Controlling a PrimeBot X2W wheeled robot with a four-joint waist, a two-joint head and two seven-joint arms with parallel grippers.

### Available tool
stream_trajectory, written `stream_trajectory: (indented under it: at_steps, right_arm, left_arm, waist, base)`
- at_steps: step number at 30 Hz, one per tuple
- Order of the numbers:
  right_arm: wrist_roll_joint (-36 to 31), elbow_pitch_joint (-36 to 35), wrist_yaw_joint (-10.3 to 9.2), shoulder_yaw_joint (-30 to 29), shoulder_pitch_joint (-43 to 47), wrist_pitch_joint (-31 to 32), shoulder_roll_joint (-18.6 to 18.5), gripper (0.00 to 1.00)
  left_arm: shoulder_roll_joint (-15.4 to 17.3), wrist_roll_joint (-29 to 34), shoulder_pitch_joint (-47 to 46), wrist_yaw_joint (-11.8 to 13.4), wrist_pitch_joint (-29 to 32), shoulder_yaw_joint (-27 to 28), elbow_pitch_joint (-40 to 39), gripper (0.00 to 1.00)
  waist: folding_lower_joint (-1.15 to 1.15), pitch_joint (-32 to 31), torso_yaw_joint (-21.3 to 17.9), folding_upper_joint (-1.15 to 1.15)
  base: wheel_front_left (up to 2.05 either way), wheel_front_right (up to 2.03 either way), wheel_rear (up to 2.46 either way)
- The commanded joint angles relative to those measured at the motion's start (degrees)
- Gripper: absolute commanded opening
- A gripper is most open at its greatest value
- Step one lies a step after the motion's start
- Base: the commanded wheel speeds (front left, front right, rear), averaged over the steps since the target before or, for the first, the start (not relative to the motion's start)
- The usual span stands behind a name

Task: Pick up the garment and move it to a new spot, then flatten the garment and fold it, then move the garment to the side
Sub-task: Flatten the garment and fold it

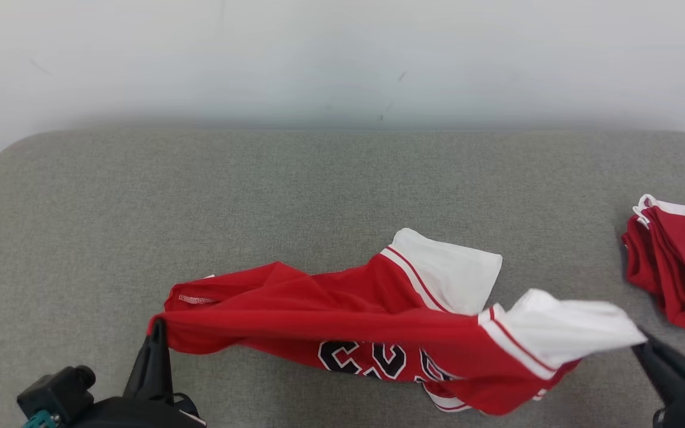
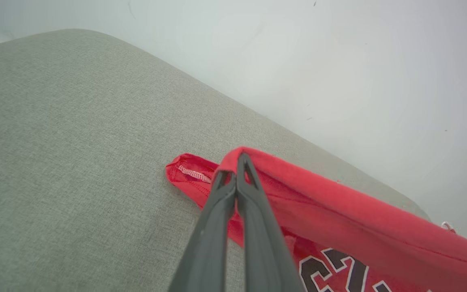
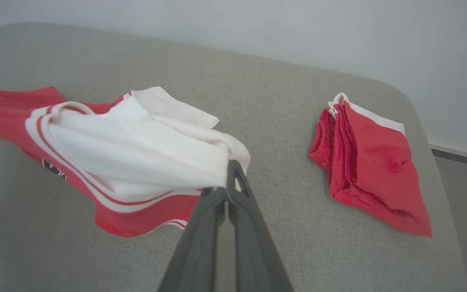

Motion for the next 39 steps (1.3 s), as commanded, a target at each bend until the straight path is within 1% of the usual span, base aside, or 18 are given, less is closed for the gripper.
stream_trajectory:
  at_steps: [1,3,5,6,9,12,13,14,16,19,23,26,30,33,39]
  right_arm:
    - [1.05,-1.25,-0.12,0.46,1.66,3.47,0.61,0.00]
    - [1.63,-0.42,-0.12,2.20,1.56,7.00,-0.11,0.00]
    - [2.29,2.08,-0.12,4.45,-1.44,8.43,-1.06,0.00]
    - [2.29,2.08,-0.12,4.45,-1.44,8.43,-1.06,0.00]
    - [1.87,8.23,-0.12,8.38,-8.97,5.80,-3.24,0.00]
    - [-0.32,15.89,-0.12,12.73,-18.13,0.46,-4.22,0.01]
    - [-1.24,18.79,-0.12,13.72,-21.11,-1.75,-4.06,0.45]
    - [-2.27,21.79,-0.12,15.29,-23.60,-3.70,-4.05,1.00]
    - [-3.48,27.41,-0.12,18.52,-27.15,-5.90,-4.30,1.00]
    - [-2.93,32.65,-0.12,21.76,-31.52,-8.77,-3.53,1.00]
    - [-2.04,37.10,-0.12,23.10,-33.07,-10.25,-3.54,1.00]
    - [-1.71,39.57,-0.12,21.62,-31.85,-8.60,-3.90,1.00]
    - [-3.46,42.08,-0.12,17.51,-29.68,-6.15,-3.90,1.00]
    - [-5.59,44.30,-0.12,14.15,-28.28,-7.08,-1.86,1.00]
    - [-6.83,49.74,-0.12,13.39,-27.19,-5.94,1.25,1.00]
  left_arm:
    - [-0.09,0.27,1.16,0.29,0.05,-0.35,-0.27,0.00]
    - [-0.50,0.40,0.59,0.11,0.16,-0.89,-0.06,0.00]
    - [-0.81,0.52,-0.37,-0.27,0.27,-1.49,0.40,0.00]
    - [-0.81,0.52,-0.37,-0.27,0.27,-1.49,0.40,0.00]
    - [-1.45,0.85,-1.84,-1.24,-0.46,-2.44,1.81,0.00]
    - [-2.15,0.92,-3.13,-2.29,-0.48,-3.46,3.50,0.00]
    - [-2.37,0.91,-3.74,-2.68,-0.46,-3.95,4.03,0.00]
    - [-2.65,0.96,-4.32,-3.10,-0.47,-4.33,4.66,0.00]
    - [-3.27,0.93,-5.31,-3.66,-0.49,-5.09,5.88,0.00]
    - [-3.95,0.82,-6.11,-4.56,-0.65,-6.00,7.56,0.00]
    - [-4.06,0.30,-5.85,-4.96,-1.28,-5.81,9.26,0.00]
    - [-3.77,-0.12,-5.03,-5.17,-1.71,-5.50,9.84,0.00]
    - [-3.54,-0.16,-4.53,-4.98,-1.84,-5.44,9.71,0.00]
    - [-3.46,0.09,-4.50,-5.14,-1.33,-6.05,9.56,0.00]
    - [-3.59,0.67,-5.53,-5.51,-1.03,-7.01,10.12,0.00]
  waist:
    - [0.00,0.38,0.33,0.00]
    - [0.00,0.94,0.85,0.00]
    - [0.00,1.49,1.47,0.00]
    - [0.00,1.49,1.47,0.00]
    - [0.00,2.51,2.56,0.00]
    - [0.00,3.49,3.88,0.00]
    - [0.00,3.88,4.39,0.00]
    - [0.00,4.16,4.86,0.00]
    - [0.00,4.55,5.96,0.00]
    - [0.00,4.60,7.28,0.00]
    - [0.00,4.04,8.06,0.00]
    - [0.00,3.35,8.09,0.00]
    - [0.00,2.94,7.72,0.00]
    - [0.00,3.35,7.07,0.00]
    - [0.00,4.51,6.33,0.00]
  base:
    - [0.00,0.00,0.00]
    - [0.00,0.00,0.00]
    - [0.00,0.00,0.00]
    - [0.00,0.00,0.00]
    - [0.00,0.00,0.00]
    - [0.00,0.00,0.00]
    - [0.00,0.00,0.00]
    - [0.00,0.00,0.00]
    - [0.00,0.00,0.00]
    - [0.00,0.00,0.00]
    - [0.00,0.00,0.00]
    - [0.00,0.00,0.00]
    - [0.00,0.00,0.00]
    - [0.00,0.00,0.00]
    - [0.00,0.00,0.00]
